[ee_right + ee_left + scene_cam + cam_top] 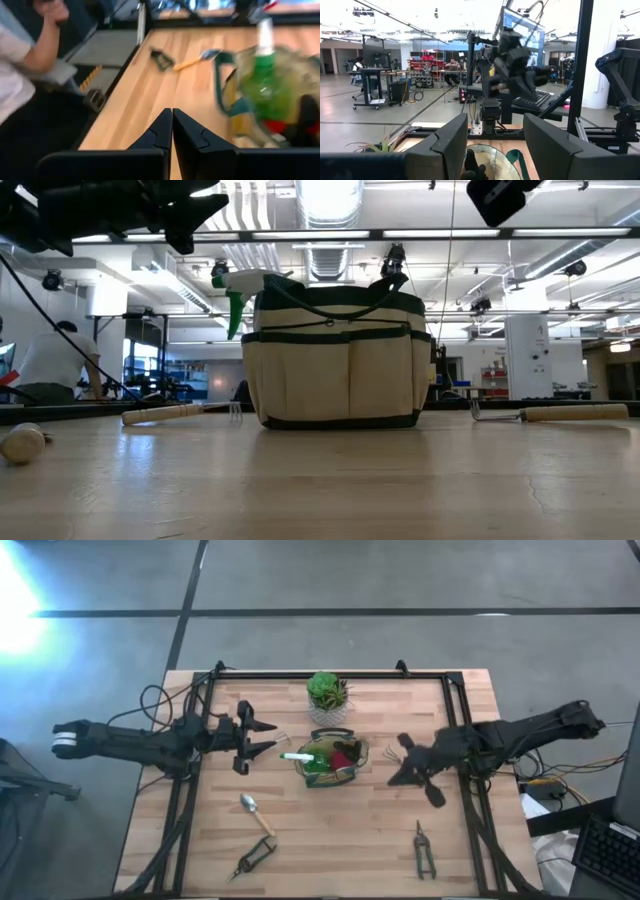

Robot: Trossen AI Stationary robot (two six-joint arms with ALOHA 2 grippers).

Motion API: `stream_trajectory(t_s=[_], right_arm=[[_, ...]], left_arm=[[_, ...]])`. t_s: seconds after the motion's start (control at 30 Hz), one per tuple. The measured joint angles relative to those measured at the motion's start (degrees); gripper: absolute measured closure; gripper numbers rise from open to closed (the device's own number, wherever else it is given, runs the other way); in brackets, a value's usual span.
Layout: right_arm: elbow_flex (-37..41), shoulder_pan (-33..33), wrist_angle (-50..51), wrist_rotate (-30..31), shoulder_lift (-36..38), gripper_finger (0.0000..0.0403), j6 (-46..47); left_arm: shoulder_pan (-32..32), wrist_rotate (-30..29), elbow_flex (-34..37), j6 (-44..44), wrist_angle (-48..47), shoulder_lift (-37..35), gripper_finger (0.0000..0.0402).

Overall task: Pick & Place Garden tools in Gardening bag
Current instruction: Put the right green shear scissors into the gardening bag

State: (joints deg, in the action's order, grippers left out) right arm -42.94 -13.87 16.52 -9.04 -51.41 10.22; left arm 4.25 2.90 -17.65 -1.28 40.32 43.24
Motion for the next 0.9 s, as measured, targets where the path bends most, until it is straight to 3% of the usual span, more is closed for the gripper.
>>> stream_trajectory(t_s=[0.17, 0.37, 0.57, 0.9], right_arm=[[0.0, -7.9, 0.6, 5.9, -2.5, 0.0394, 8.9], [-4.4, -16.7, 14.4, 16.6, -3.4, 0.0394, 22.5], [-5.3, -24.9, 22.4, 17.0, -3.9, 0.0394, 38.0], [-3.2, -36.8, 22.7, 16.9, -6.2, 0.0394, 44.1]], left_arm=[[0.0, 0.0, 0.0, -0.4, 0.0, 0.0, 0.0206], [0.0, 0.0, 0.1, -0.4, 0.0, 0.1, 0.0206], [0.0, 0.0, 0.1, -1.0, -0.2, 0.1, 0.0206], [0.0, 0.0, 0.1, -0.9, -0.4, 0.3, 0.0206]])
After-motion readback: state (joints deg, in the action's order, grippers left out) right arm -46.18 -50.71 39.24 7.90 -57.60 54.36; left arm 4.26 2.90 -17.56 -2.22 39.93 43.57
